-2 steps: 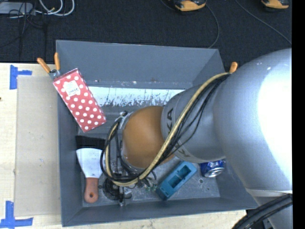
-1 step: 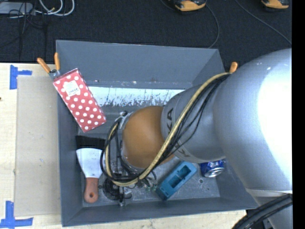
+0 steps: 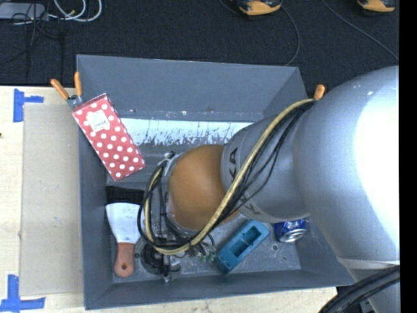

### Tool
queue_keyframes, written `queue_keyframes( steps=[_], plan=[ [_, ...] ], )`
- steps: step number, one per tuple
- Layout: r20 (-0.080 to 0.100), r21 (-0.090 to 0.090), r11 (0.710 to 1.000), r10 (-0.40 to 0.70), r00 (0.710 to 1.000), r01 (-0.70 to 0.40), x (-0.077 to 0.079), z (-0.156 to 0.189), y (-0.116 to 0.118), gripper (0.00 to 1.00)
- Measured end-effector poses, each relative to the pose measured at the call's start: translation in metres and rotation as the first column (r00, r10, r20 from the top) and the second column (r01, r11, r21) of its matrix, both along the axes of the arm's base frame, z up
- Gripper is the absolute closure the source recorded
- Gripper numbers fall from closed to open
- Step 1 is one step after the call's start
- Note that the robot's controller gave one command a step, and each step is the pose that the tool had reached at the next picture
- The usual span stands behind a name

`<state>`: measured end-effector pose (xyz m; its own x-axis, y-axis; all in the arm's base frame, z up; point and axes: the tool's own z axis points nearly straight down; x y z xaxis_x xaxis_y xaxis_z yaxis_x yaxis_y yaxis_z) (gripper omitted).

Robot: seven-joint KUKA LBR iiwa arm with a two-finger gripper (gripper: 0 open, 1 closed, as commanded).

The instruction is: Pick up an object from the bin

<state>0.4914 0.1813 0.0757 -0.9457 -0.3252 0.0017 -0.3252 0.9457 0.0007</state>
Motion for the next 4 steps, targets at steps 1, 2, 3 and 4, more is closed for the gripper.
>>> queue_keyframes(
  steps=[1,2,3,4],
  plan=[
    [-0.008,-0.003,1.000,0.000,1.000,0.000,-0.002,0.013,-0.001,1.00],
    [-0.006,-0.002,1.000,0.001,1.000,-0.001,-0.002,0.028,0.000,1.00],
    [-0.009,-0.003,1.000,0.001,1.000,-0.001,-0.003,0.040,0.000,1.00],
    [-0.010,-0.004,1.000,0.000,1.000,0.000,-0.003,0.061,0.000,1.00]
  ],
)
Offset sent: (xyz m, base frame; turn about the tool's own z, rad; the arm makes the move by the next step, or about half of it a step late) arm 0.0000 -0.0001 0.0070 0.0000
